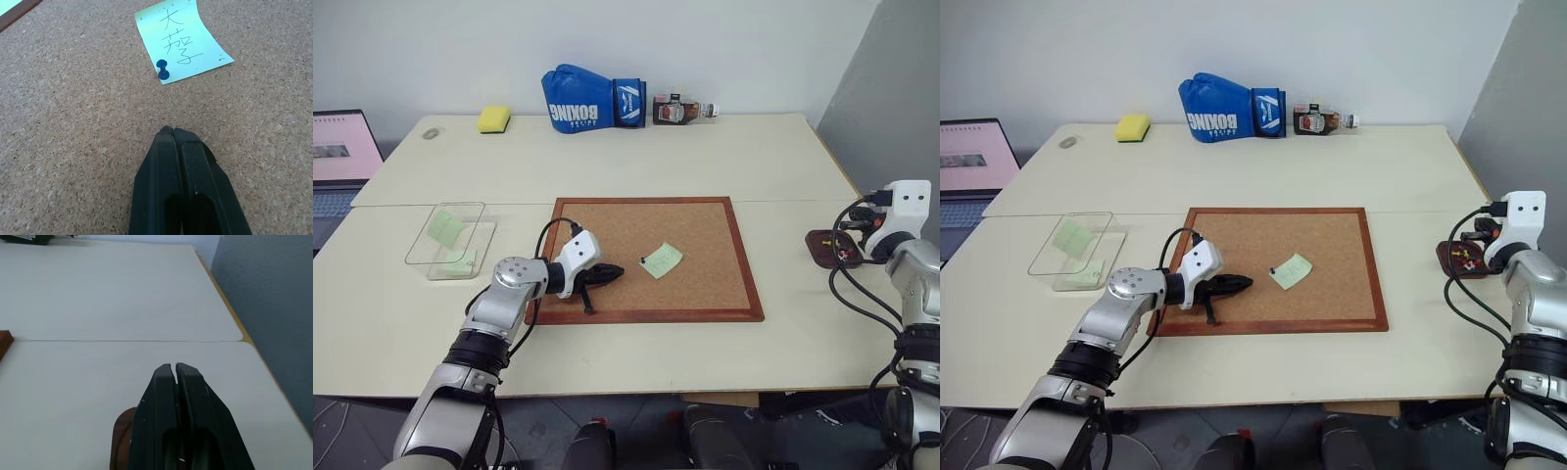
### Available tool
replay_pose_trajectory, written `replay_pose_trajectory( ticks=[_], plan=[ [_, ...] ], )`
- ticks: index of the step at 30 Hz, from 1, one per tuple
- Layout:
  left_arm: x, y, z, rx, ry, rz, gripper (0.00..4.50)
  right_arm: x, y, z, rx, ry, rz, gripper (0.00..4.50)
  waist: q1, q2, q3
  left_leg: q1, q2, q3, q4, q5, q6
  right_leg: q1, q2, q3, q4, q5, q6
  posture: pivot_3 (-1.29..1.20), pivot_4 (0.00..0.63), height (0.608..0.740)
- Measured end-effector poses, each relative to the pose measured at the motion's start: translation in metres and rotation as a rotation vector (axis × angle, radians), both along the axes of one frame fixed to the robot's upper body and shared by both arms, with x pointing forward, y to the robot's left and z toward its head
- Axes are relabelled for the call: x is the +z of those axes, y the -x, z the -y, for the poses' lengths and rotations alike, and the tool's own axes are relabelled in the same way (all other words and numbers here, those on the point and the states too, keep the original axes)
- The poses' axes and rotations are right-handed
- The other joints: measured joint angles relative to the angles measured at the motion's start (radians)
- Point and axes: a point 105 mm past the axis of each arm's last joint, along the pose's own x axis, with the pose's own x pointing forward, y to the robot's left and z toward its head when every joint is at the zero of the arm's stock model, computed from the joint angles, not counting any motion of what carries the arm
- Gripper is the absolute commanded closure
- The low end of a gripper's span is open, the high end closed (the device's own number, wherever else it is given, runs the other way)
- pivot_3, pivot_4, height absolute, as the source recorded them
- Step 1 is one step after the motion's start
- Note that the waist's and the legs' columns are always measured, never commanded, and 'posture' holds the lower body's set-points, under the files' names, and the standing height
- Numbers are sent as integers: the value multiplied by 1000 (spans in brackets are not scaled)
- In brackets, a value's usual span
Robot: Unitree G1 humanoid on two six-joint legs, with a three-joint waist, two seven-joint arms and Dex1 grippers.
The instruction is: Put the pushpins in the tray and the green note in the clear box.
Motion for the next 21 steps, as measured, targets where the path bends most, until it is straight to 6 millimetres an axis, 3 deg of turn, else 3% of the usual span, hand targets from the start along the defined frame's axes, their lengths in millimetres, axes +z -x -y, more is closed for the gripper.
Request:
replay_pose_trajectory(
  ticks=[4,10,15,21],
  plan=[
    [1,3,1,-10,0,6,4500,-19,-6,4,-27,-78,-56,4460,1,1,0,-1,0,0,-2,0,0,-1,0,1,0,2,4,0,150,740],
    [1,4,-1,-9,-5,7,4500,-33,-7,7,-59,-120,-99,4460,-1,0,0,0,0,0,-6,0,0,-1,0,1,-1,2,4,0,150,740],
    [1,5,-4,-6,-10,8,4500,-32,-8,9,-71,-114,-87,4460,-3,1,0,1,0,0,-7,0,0,-1,0,1,-1,1,4,0,150,740],
    [2,4,-4,-7,-11,5,4500,-35,-7,8,-70,-124,-93,3368,-4,0,0,1,0,0,-7,0,0,-1,0,1,-1,1,4,0,150,740]
  ],
)
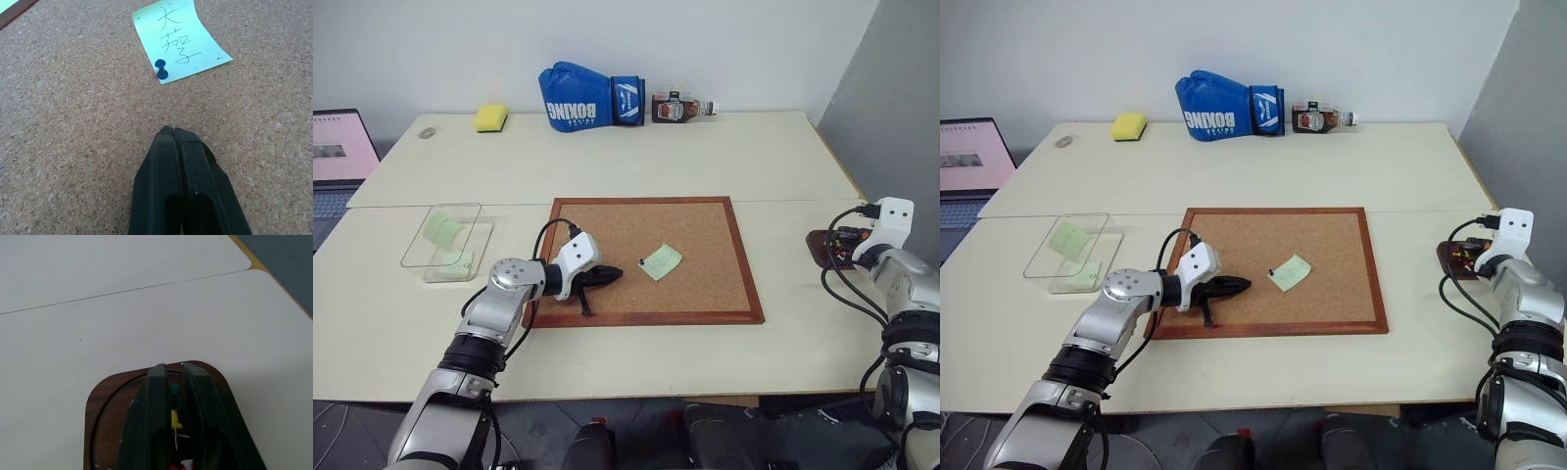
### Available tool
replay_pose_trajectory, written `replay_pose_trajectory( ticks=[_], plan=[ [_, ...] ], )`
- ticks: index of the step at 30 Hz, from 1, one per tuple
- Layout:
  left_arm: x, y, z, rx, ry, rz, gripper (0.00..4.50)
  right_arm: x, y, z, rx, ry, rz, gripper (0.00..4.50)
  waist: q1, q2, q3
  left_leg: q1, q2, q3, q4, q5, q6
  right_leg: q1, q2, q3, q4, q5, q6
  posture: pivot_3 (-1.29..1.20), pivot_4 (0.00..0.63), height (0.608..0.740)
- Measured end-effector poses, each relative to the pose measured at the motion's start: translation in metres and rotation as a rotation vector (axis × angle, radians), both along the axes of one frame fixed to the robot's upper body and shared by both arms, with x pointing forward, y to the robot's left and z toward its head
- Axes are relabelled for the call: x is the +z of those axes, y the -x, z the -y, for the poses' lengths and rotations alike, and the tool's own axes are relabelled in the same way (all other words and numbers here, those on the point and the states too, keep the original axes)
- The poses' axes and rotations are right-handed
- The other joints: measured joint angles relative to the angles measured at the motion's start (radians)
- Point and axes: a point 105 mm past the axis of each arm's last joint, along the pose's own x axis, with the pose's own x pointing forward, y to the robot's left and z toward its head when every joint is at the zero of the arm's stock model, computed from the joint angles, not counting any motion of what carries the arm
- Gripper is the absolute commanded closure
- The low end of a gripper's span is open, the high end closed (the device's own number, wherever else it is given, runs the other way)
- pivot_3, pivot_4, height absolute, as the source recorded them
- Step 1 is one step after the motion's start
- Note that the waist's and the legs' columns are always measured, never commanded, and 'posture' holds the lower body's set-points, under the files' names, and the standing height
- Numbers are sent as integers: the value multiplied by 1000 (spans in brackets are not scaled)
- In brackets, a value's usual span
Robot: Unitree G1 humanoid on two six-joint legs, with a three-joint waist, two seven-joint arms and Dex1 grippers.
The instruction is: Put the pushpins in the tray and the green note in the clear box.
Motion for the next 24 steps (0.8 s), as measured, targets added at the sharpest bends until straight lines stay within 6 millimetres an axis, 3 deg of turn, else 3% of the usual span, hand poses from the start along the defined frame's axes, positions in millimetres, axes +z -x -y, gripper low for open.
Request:
replay_pose_trajectory(
  ticks=[15,20,23,24],
  plan=[
    [0,-1,0,2,-2,-7,4500,-2,2,1,-2,-4,2,401,0,0,0,0,0,0,0,0,0,0,0,0,0,0,0,0,150,740],
    [0,-1,0,2,-2,-7,4500,12,2,-8,63,109,57,401,0,0,0,0,0,0,0,0,0,0,0,0,0,0,0,0,150,740],
    [0,-1,0,4,-2,-7,4500,24,6,-38,212,191,111,401,0,0,0,0,0,-1,0,0,0,0,0,0,0,0,0,0,150,740],
    [0,-1,0,6,-3,-8,4500,27,6,-57,288,203,136,401,0,0,0,1,0,0,0,0,0,0,0,0,0,0,0,0,150,740]
  ],
)
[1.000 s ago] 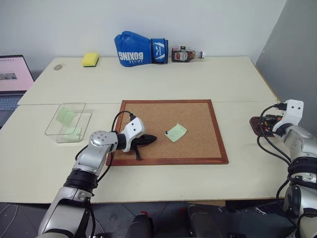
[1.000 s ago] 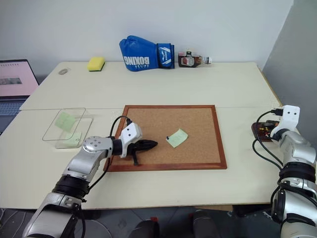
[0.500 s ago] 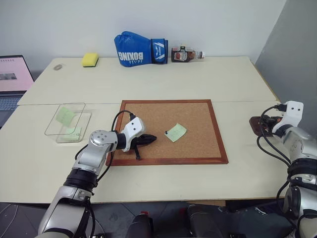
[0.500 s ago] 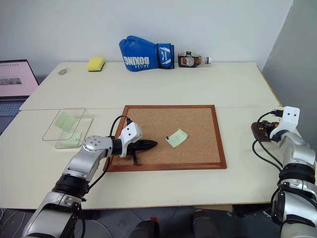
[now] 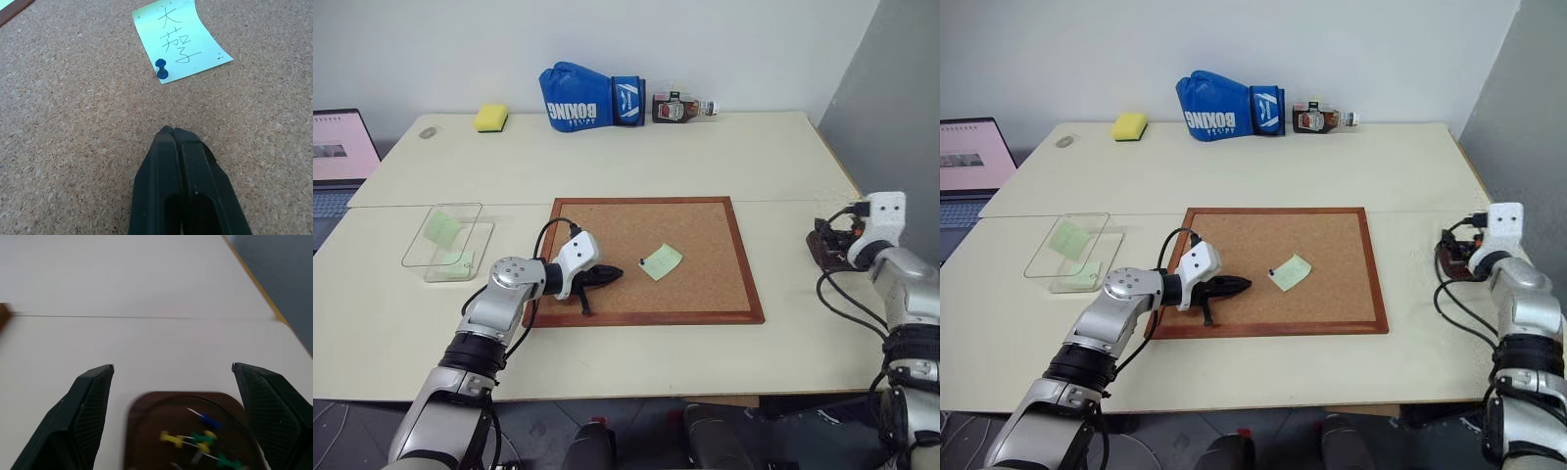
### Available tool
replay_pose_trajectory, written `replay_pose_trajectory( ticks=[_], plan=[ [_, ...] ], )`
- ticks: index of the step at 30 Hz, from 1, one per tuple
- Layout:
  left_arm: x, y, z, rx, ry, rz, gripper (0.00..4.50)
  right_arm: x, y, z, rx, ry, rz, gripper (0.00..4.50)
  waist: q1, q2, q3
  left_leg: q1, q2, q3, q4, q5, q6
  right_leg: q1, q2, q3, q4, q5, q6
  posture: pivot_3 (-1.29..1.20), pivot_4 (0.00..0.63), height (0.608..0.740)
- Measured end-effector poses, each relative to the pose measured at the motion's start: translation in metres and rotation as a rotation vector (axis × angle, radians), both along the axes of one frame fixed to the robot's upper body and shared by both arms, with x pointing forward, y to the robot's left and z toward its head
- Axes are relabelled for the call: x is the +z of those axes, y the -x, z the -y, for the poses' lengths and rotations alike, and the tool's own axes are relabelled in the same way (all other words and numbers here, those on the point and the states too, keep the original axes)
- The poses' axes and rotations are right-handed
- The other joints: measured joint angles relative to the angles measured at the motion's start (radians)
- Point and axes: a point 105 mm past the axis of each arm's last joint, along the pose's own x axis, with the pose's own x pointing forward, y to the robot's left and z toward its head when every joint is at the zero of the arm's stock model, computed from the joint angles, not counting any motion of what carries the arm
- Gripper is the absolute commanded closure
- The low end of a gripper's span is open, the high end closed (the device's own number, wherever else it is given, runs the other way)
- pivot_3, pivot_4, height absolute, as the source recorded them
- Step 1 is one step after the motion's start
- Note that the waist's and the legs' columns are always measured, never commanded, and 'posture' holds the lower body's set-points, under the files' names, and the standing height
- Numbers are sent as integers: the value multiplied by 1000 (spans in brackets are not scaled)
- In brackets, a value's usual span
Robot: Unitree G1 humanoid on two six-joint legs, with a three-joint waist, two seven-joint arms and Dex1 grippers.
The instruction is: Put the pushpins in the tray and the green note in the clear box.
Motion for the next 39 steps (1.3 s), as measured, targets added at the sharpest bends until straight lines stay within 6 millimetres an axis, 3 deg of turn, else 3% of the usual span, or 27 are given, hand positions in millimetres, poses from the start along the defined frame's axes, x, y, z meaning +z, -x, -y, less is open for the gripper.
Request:
replay_pose_trajectory(
  ticks=[6,9,13,16,25,32,39],
  plan=[
    [-1,0,0,22,24,-33,4500,2,41,-131,543,39,28,401,0,0,0,0,1,-1,0,0,0,0,0,-1,0,-2,-4,0,150,740],
    [0,-1,-2,46,55,-66,4500,2,53,-170,688,37,29,401,1,-2,0,0,1,-1,0,0,0,0,0,-1,0,-2,-4,0,150,740],
    [2,-3,-3,53,62,-75,4500,-16,57,-211,792,36,-17,401,1,-3,0,0,1,-2,0,0,0,-1,0,-2,0,-3,-4,0,150,740],
    [2,-4,-3,53,61,-76,4500,-19,51,-226,818,38,-21,401,1,-3,0,0,1,-1,0,0,0,-1,0,-2,0,-2,-4,0,150,740],
    [2,-2,-1,47,57,-67,4500,-45,30,-242,826,63,-62,401,1,-3,0,0,2,-2,0,0,0,-1,0,-3,1,0,-1,0,150,740],
    [3,-1,-2,54,54,-55,4500,-41,31,-270,902,59,-29,401,1,-3,0,0,2,-2,0,0,0,-1,0,-3,1,0,-1,0,150,740],
    [3,1,-6,68,48,-44,4500,-50,28,-276,917,49,-51,1659,-2,-3,0,0,2,-2,0,0,0,-2,0,-3,1,0,-1,0,150,740]
  ],
)
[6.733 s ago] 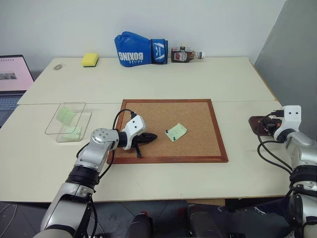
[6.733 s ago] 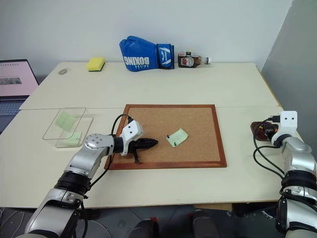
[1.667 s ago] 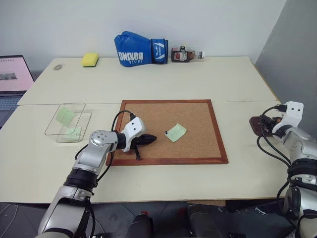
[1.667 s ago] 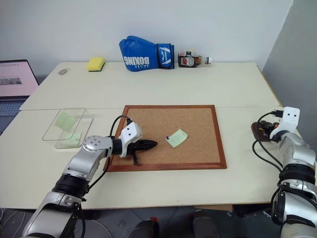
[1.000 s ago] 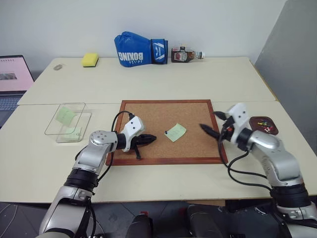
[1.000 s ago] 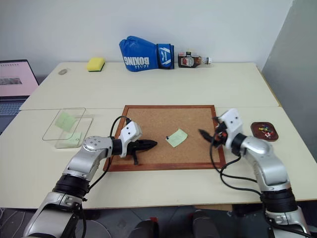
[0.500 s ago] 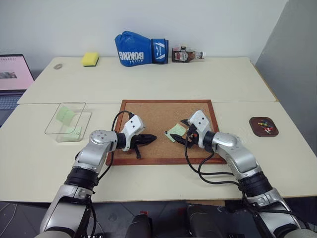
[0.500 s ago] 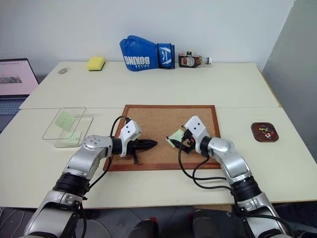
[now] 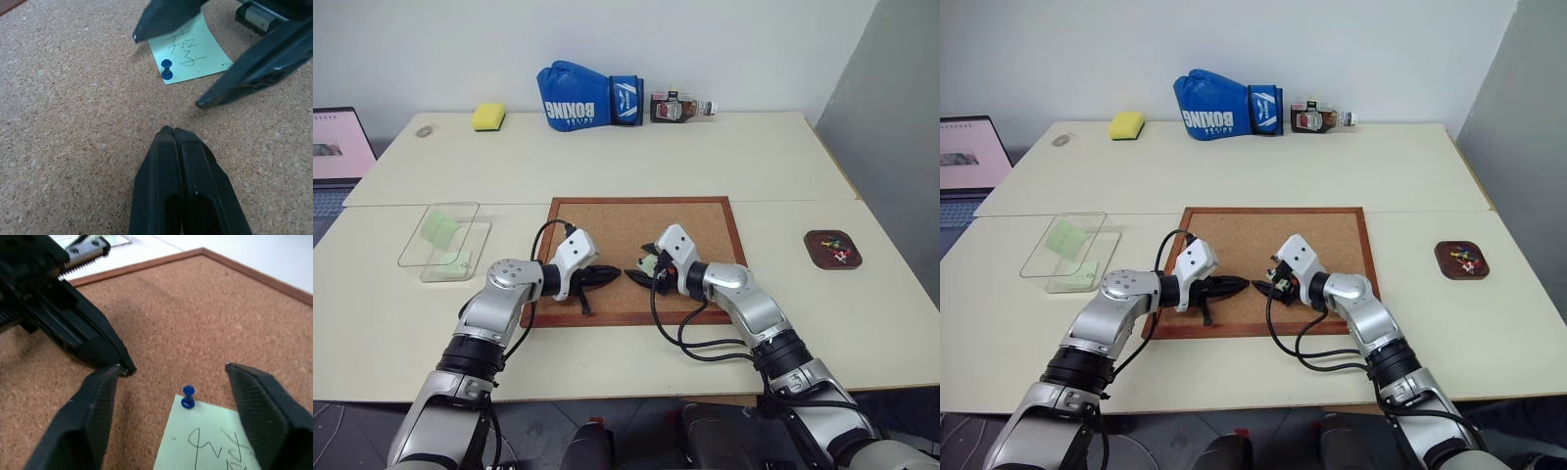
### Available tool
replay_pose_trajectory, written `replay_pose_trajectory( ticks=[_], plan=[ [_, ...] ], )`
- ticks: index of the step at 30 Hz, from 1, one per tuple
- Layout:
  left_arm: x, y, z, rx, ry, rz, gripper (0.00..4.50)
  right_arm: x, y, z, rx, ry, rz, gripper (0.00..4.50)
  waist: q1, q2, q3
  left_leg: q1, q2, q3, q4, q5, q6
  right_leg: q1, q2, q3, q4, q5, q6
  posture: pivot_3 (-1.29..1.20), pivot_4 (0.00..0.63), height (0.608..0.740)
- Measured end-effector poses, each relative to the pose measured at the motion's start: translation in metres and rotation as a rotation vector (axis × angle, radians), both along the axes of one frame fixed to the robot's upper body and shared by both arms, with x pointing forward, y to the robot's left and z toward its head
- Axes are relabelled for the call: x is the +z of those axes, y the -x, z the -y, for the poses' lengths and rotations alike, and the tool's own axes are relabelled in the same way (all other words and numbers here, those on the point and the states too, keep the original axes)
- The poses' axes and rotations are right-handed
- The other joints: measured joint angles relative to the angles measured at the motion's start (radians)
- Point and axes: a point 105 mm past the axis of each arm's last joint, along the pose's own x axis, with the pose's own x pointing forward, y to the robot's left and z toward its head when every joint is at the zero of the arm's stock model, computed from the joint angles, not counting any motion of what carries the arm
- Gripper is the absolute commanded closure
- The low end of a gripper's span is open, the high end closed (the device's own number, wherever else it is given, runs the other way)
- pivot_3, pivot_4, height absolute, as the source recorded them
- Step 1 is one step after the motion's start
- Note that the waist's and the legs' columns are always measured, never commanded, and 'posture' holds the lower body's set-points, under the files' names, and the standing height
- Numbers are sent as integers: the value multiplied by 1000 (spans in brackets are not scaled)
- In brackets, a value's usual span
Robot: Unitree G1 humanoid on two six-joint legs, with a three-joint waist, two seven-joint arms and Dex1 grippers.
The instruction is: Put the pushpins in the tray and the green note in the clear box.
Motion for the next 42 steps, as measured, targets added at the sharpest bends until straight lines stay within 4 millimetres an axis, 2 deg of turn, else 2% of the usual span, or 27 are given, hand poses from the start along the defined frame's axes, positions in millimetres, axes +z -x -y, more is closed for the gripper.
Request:
replay_pose_trajectory(
  ticks=[4,7,13,29,31,33,35,42],
  plan=[
    [0,1,-1,6,-3,3,4500,-2,-2,0,1,14,17,2457,-2,0,0,0,1,0,-1,0,0,0,0,-1,0,0,0,0,150,740],
    [0,2,-1,7,-4,3,4500,-8,-3,0,-1,23,5,3241,-2,0,0,0,1,0,-1,0,0,0,0,0,0,0,0,0,150,740],
    [0,2,-2,12,-4,5,4500,-6,-5,-5,4,22,16,4426,-4,0,0,0,1,0,-1,0,0,-1,0,0,0,0,0,0,150,740],
    [1,1,-2,17,-5,12,4500,0,-10,2,-45,9,-23,4426,-6,0,1,-2,0,-1,-1,0,0,-2,0,-1,1,0,0,0,150,740],
    [2,1,-2,15,2,11,4500,12,-10,6,-66,-28,-4,4426,-4,1,1,-4,0,-1,-1,0,0,-4,0,-1,1,0,0,0,150,740],
    [1,2,-2,18,11,6,4500,41,-15,17,-111,-75,77,4426,-4,0,1,-4,0,-1,-1,0,0,-4,0,-1,0,0,0,0,150,740],
    [1,2,-3,26,24,-3,4500,61,-16,25,-135,-101,129,4426,-4,0,1,-3,0,-1,-1,0,0,-4,0,-1,0,0,-1,0,150,740],
    [3,1,-2,101,154,-101,4500,79,-15,36,-193,-125,151,4426,-6,0,1,-3,1,-1,-1,0,0,-4,1,-1,1,0,0,0,150,740]
  ],
)
